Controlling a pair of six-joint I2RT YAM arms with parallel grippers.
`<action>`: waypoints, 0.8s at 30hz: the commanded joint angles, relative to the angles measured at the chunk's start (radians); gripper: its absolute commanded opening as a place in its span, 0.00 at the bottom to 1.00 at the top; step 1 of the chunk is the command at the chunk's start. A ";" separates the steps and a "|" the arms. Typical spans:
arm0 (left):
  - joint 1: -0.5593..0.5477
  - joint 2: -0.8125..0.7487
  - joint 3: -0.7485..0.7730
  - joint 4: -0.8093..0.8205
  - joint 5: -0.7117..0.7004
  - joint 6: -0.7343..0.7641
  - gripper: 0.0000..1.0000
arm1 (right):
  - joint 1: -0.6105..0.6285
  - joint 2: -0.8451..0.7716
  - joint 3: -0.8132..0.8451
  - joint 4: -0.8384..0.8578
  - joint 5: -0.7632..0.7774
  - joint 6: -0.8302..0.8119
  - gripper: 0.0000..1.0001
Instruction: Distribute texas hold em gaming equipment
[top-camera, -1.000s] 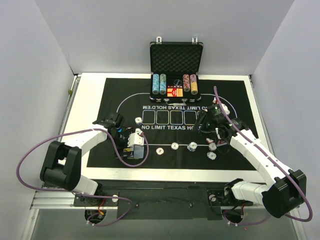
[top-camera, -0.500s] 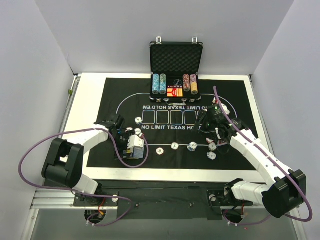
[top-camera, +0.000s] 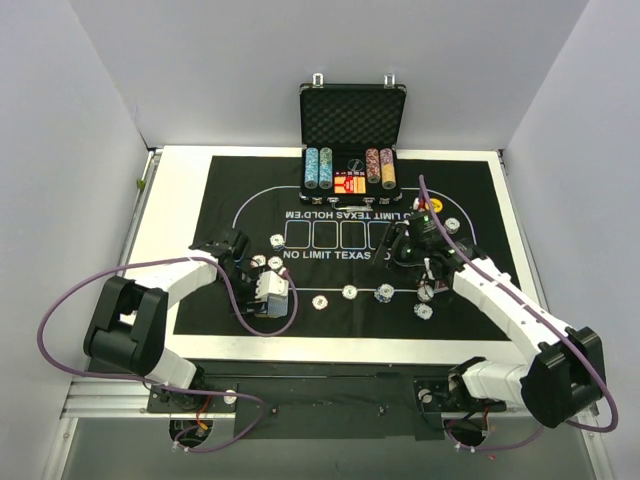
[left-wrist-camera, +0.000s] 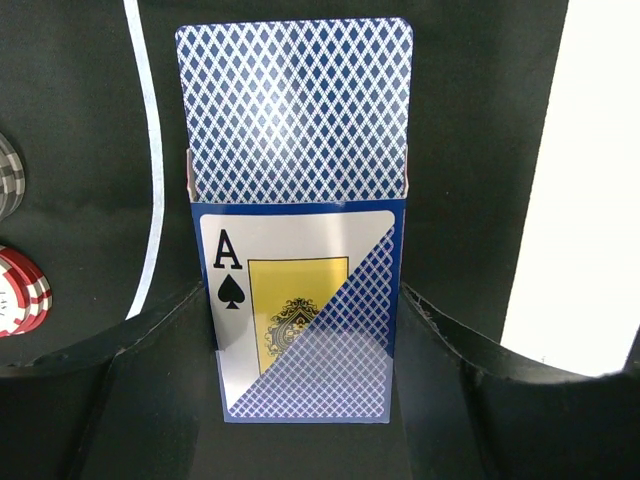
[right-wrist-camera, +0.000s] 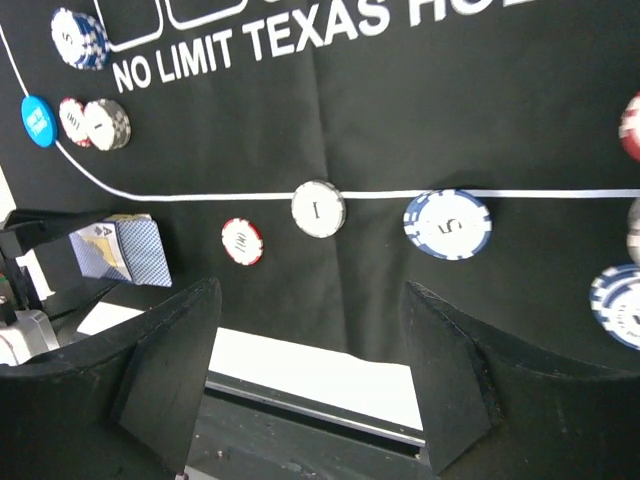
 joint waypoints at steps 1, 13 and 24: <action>-0.007 -0.036 0.082 -0.069 0.063 -0.030 0.36 | 0.044 0.035 -0.046 0.138 -0.116 0.062 0.68; -0.020 -0.041 0.400 -0.278 0.155 -0.156 0.30 | 0.141 0.131 -0.092 0.633 -0.306 0.317 0.72; -0.088 -0.021 0.582 -0.387 0.121 -0.214 0.24 | 0.217 0.315 -0.073 1.047 -0.377 0.519 0.73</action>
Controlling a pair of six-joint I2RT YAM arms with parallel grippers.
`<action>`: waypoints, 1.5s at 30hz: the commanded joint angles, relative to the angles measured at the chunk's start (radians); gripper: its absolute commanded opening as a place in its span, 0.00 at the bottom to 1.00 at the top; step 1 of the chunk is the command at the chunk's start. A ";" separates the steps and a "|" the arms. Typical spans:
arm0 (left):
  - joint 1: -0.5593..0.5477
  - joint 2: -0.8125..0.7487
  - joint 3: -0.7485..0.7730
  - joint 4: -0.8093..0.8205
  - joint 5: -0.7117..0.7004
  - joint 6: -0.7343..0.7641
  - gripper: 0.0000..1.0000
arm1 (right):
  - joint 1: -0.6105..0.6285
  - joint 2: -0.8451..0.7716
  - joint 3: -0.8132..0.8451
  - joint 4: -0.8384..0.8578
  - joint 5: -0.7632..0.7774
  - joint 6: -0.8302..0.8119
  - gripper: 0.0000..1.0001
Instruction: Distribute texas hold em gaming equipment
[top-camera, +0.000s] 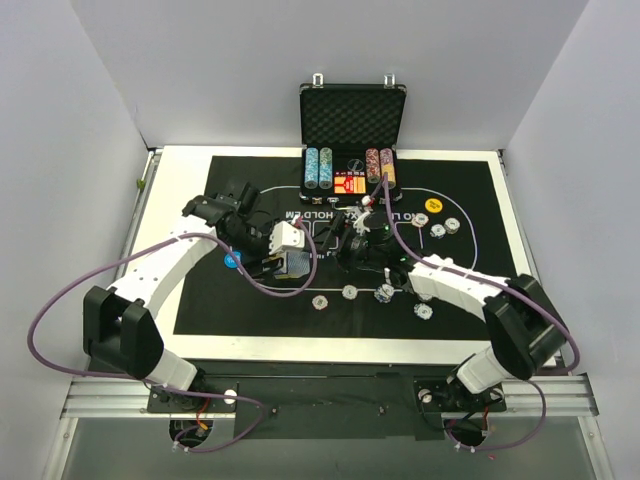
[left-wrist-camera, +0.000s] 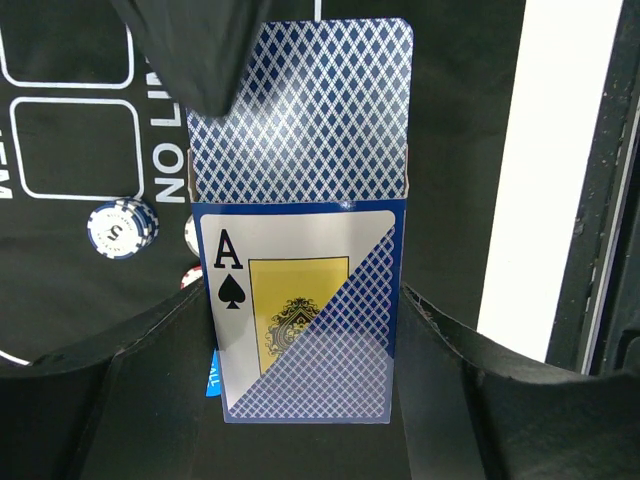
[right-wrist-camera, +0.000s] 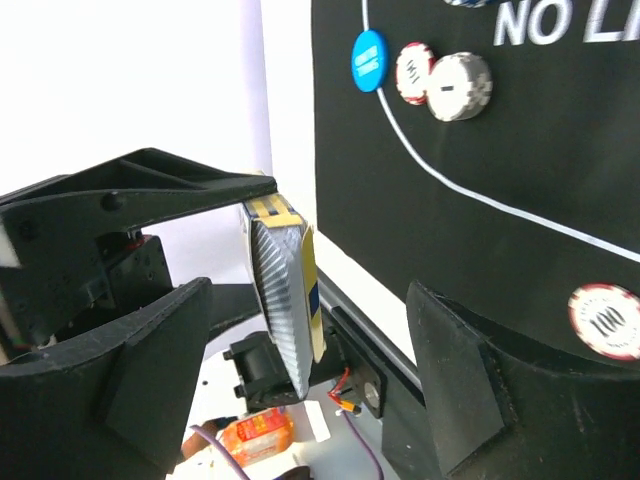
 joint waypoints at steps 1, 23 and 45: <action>-0.013 -0.011 0.094 -0.064 0.031 -0.033 0.24 | 0.035 0.055 0.007 0.257 -0.048 0.108 0.73; -0.070 0.026 0.200 -0.082 -0.015 -0.101 0.17 | 0.090 0.156 0.008 0.436 -0.041 0.184 0.36; -0.033 -0.083 0.115 -0.072 0.062 -0.095 0.91 | 0.029 0.086 -0.042 0.511 -0.097 0.245 0.08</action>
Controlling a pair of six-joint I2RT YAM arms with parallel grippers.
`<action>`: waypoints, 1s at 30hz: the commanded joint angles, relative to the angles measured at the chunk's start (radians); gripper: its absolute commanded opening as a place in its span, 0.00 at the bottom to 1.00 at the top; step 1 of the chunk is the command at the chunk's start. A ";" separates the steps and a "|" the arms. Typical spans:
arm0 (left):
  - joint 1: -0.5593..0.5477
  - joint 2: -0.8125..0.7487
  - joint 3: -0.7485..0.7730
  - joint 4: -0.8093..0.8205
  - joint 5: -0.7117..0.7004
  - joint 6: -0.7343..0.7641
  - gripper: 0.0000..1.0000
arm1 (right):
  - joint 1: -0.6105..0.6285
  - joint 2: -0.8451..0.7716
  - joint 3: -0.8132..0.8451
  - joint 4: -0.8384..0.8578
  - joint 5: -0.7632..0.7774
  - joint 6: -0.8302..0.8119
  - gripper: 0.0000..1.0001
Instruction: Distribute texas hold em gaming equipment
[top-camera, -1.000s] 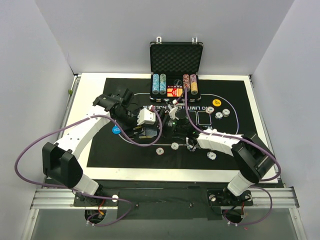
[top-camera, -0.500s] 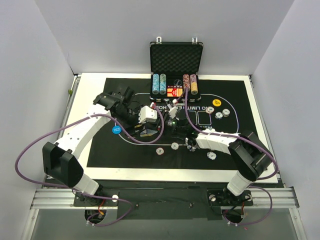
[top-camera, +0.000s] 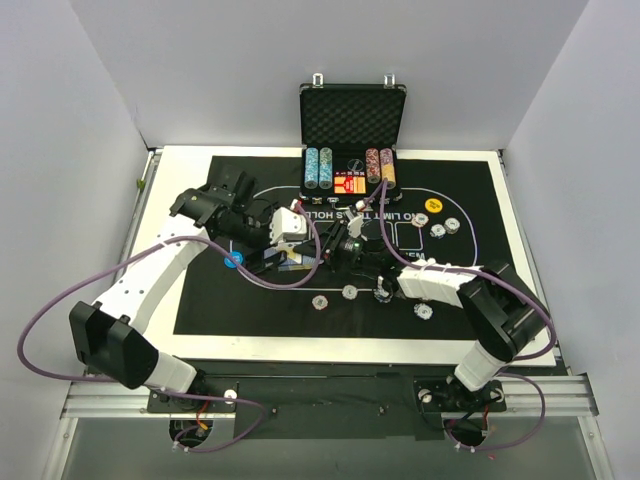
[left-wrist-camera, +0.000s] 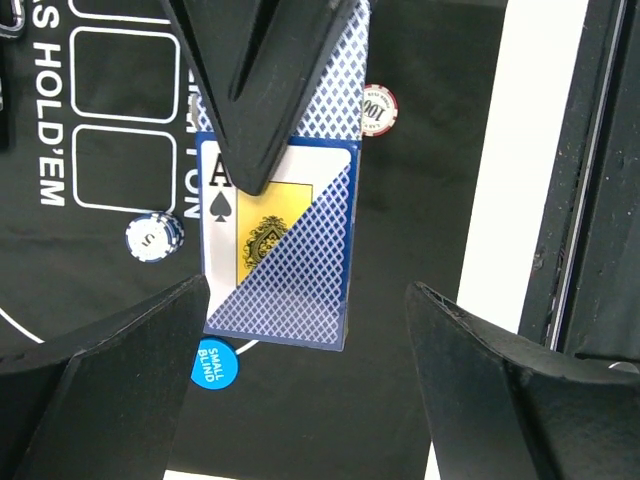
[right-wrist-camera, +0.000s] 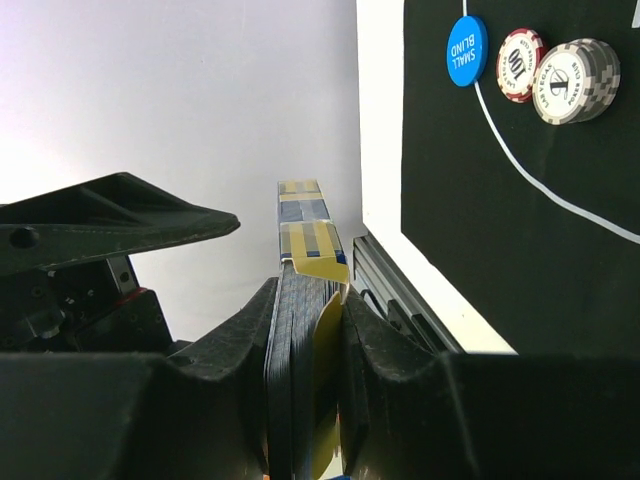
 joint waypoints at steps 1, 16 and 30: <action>0.004 -0.050 -0.041 0.015 0.045 0.045 0.91 | 0.006 -0.062 0.030 0.073 -0.034 -0.008 0.08; 0.059 -0.042 -0.063 -0.003 0.115 0.171 0.91 | 0.035 -0.095 0.067 0.024 -0.076 -0.046 0.08; 0.095 -0.059 -0.101 -0.015 0.189 0.208 0.93 | 0.041 -0.097 0.094 0.018 -0.079 -0.040 0.08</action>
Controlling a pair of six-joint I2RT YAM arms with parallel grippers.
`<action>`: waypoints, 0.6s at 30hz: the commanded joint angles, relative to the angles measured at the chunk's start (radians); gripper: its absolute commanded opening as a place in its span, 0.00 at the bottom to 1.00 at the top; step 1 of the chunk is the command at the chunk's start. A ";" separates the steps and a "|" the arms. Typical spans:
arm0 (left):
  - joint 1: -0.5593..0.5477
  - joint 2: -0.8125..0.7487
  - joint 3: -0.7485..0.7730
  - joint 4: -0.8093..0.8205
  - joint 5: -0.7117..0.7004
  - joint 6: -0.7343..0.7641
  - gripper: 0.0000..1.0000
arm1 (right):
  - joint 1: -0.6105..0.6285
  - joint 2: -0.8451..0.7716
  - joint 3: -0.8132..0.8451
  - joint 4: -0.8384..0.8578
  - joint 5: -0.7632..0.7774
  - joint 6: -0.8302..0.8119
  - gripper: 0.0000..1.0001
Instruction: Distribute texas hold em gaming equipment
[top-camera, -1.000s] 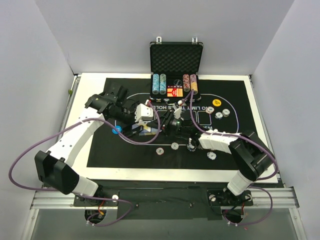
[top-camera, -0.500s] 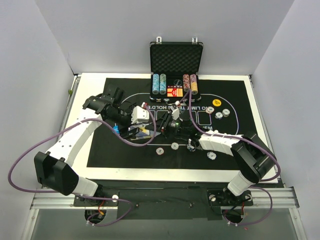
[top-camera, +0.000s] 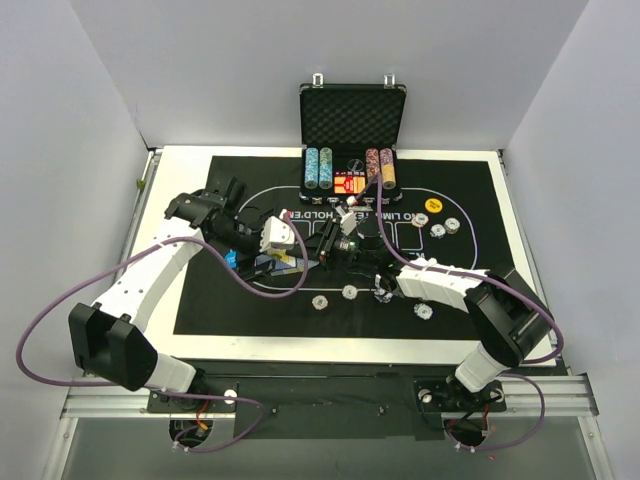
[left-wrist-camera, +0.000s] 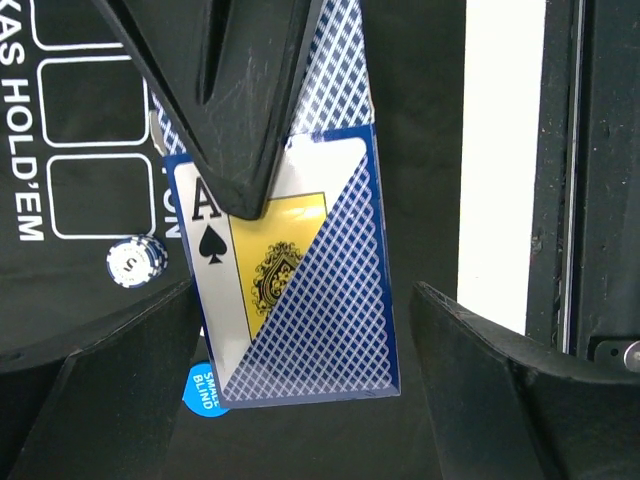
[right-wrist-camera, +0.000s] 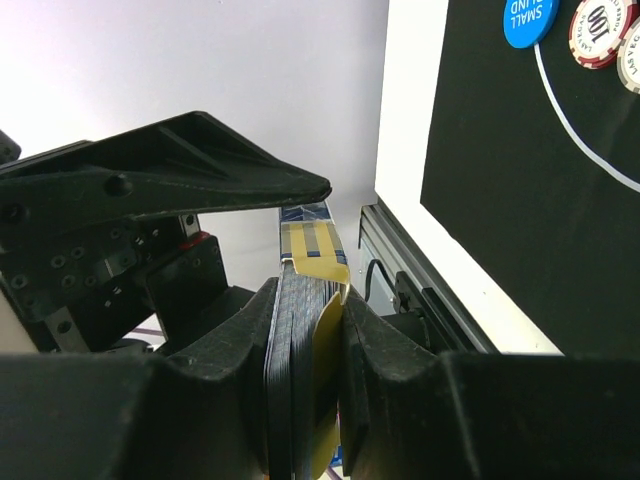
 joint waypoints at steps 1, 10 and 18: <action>0.047 -0.038 -0.017 0.010 0.076 0.015 0.92 | 0.009 -0.057 0.046 0.079 -0.023 0.007 0.08; 0.068 -0.096 -0.101 0.105 0.100 -0.037 0.89 | 0.013 -0.045 0.060 0.108 -0.021 0.027 0.08; 0.067 -0.084 -0.101 0.119 0.115 -0.060 0.87 | 0.037 -0.033 0.078 0.109 -0.018 0.033 0.08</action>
